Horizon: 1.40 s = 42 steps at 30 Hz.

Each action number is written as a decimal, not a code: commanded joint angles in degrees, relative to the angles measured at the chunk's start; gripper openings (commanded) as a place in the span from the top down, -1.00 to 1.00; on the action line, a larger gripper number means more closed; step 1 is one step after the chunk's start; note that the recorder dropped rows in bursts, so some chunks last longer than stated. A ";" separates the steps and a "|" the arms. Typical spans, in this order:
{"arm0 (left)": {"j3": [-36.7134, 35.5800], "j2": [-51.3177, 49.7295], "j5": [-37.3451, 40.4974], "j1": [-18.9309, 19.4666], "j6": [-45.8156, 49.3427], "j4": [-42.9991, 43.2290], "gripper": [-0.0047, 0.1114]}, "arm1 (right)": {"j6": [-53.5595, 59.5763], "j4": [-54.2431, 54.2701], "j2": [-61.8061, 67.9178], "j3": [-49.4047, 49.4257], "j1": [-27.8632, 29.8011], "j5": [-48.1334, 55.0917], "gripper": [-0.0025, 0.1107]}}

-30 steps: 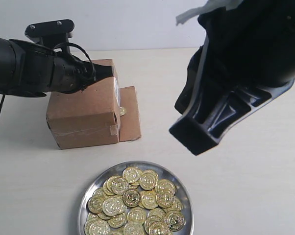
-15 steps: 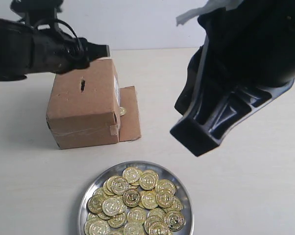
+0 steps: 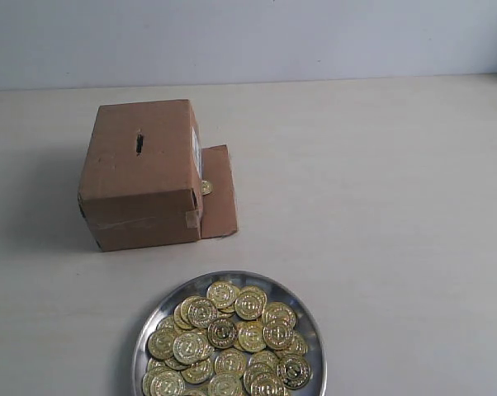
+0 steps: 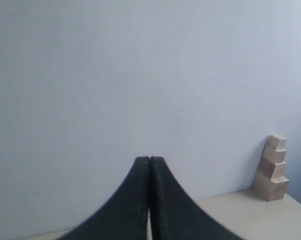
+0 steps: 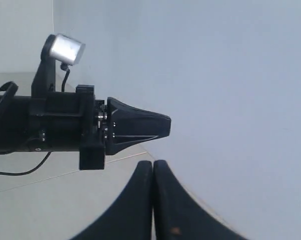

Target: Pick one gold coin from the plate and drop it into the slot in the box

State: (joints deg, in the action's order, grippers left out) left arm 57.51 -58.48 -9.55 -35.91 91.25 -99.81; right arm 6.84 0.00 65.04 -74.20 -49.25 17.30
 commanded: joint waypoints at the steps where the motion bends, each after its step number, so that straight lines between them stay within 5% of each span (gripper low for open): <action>1: -0.26 2.60 0.30 -0.12 0.03 -0.13 0.92 | 0.48 0.00 -0.19 0.20 -0.12 -1.42 0.96; 6: -0.26 3.94 0.30 0.00 0.14 -0.13 0.92 | 0.48 0.00 -1.46 0.20 -0.12 -0.27 0.96; 9: -0.26 7.51 2.30 3.83 0.14 -0.13 0.92 | 0.48 2.55 -3.41 0.20 3.17 -0.27 0.96; 14: -0.26 16.83 2.24 14.37 0.02 -0.13 0.92 | 0.48 6.15 -9.98 0.20 19.65 0.56 0.96; 19: -0.26 24.89 2.09 19.99 0.02 -0.13 0.92 | 0.48 6.15 -18.08 0.20 31.56 0.55 0.96; 23: -0.26 30.01 2.09 21.10 0.14 -0.13 0.92 | 0.48 6.15 -26.16 0.20 37.48 0.55 0.96; 36: -0.26 37.20 2.32 21.10 0.03 -0.13 0.92 | 0.48 6.58 -43.13 0.20 37.91 -0.28 0.96; 42: -2.82 41.94 2.42 24.20 0.14 -0.13 0.92 | 0.48 6.73 -48.26 3.93 47.27 -0.67 0.96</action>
State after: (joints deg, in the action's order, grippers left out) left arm 56.61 -18.97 -7.69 -13.58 91.41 -99.70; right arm 6.96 6.47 19.12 -72.51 -6.27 16.71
